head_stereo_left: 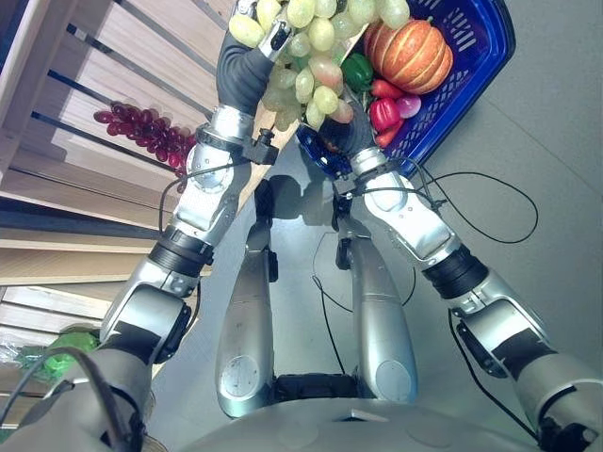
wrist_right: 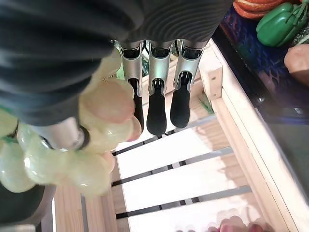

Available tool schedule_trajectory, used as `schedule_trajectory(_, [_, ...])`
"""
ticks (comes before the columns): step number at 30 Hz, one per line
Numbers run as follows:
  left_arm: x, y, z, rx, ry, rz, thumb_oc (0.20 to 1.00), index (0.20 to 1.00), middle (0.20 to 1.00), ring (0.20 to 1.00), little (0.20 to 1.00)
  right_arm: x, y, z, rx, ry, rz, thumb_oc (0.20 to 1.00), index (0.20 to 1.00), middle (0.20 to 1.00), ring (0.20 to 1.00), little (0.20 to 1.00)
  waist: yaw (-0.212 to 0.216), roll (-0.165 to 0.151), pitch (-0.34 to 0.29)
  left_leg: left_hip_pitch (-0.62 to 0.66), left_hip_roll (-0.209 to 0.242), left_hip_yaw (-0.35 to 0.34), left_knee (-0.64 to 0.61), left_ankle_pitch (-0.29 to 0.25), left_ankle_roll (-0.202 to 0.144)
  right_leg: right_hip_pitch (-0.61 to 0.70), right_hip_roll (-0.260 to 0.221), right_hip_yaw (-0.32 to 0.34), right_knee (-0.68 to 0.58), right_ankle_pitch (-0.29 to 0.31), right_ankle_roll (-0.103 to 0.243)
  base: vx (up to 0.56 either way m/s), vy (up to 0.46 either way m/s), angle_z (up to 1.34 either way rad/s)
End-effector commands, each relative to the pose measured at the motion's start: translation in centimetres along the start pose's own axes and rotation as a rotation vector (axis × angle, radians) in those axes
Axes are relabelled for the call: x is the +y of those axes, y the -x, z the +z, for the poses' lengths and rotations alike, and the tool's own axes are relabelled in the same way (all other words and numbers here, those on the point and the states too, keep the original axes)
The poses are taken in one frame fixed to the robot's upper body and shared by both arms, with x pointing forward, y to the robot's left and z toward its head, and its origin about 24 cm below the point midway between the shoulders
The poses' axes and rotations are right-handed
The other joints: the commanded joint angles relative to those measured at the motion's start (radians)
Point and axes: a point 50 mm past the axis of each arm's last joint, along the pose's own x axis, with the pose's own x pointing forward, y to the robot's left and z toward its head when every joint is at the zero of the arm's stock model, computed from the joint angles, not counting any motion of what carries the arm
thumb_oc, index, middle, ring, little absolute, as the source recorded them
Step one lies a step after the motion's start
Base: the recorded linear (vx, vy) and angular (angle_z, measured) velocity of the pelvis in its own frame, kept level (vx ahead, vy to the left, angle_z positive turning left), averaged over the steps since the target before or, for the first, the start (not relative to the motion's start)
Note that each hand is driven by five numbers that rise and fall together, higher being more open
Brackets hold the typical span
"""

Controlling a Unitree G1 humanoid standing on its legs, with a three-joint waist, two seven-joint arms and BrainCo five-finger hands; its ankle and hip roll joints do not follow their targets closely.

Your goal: Pick up fruits and vegetables into the basket

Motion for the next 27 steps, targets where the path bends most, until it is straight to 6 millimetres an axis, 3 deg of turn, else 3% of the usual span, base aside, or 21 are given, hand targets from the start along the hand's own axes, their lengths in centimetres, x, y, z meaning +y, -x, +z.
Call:
schedule_trajectory(1, [-4.5, -1.3, 3.9, -0.235, 0.134, -0.183, 0.2, 0.2, 0.2, 0.2, 0.2, 1.2, -0.5, 3.0, -0.136, -0.088, 0.016, 0.2, 0.2, 0.2, 0.2, 0.2, -0.01, 0.035, -0.039, 0.0, -0.073, 0.003, 0.057, -0.091, 0.049, 0.106, 0.014, -0.014, -0.123, 0.018, 0.083, 0.0, 0.0, 0.0])
schedule_trajectory(15, [-3.6, -1.2, 4.5, -0.281, 0.092, -0.101, 0.2, 0.2, 0.2, 0.2, 0.2, 0.4, -0.5, 2.9, -0.144, -0.09, -0.037, 0.2, 0.2, 0.2, 0.2, 0.2, -0.007, 0.036, -0.039, 0.005, -0.075, 0.003, 0.056, -0.092, 0.049, 0.111, 0.011, -0.017, -0.126, 0.02, 0.084, 0.0, 0.0, 0.0])
schedule_trajectory(16, [-3.4, -1.2, 4.6, -0.286, 0.082, -0.083, 0.878, 0.878, 0.878, 0.878, 0.878, 0.3, -0.5, 3.0, -0.148, -0.089, -0.041, 0.2, 0.2, 0.2, 0.2, 0.2, -0.006, 0.037, -0.039, 0.004, -0.075, 0.002, 0.056, -0.092, 0.049, 0.109, 0.011, -0.017, -0.125, 0.02, 0.085, 0.0, 0.0, 0.0])
schedule_trajectory(17, [-3.2, -1.2, 4.6, -0.288, 0.076, -0.076, 1.0, 1.0, 1.0, 1.0, 1.0, 0.2, -0.5, 3.1, -0.151, -0.087, -0.044, 0.2, 0.2, 0.2, 0.2, 0.2, -0.006, 0.037, -0.039, 0.003, -0.076, 0.002, 0.056, -0.092, 0.049, 0.109, 0.01, -0.018, -0.125, 0.02, 0.085, 0.0, 0.0, 0.0])
schedule_trajectory(27, [-1.9, -0.7, 4.7, -0.293, 0.038, 0.037, 1.0, 1.0, 1.0, 1.0, 1.0, -0.3, -0.3, 3.1, -0.161, -0.084, -0.065, 0.2, 0.2, 0.2, 0.2, 0.2, -0.002, 0.042, -0.039, 0.004, -0.078, -0.001, 0.057, -0.092, 0.047, 0.111, 0.007, -0.021, -0.124, 0.016, 0.085, 0.0, 0.0, 0.0])
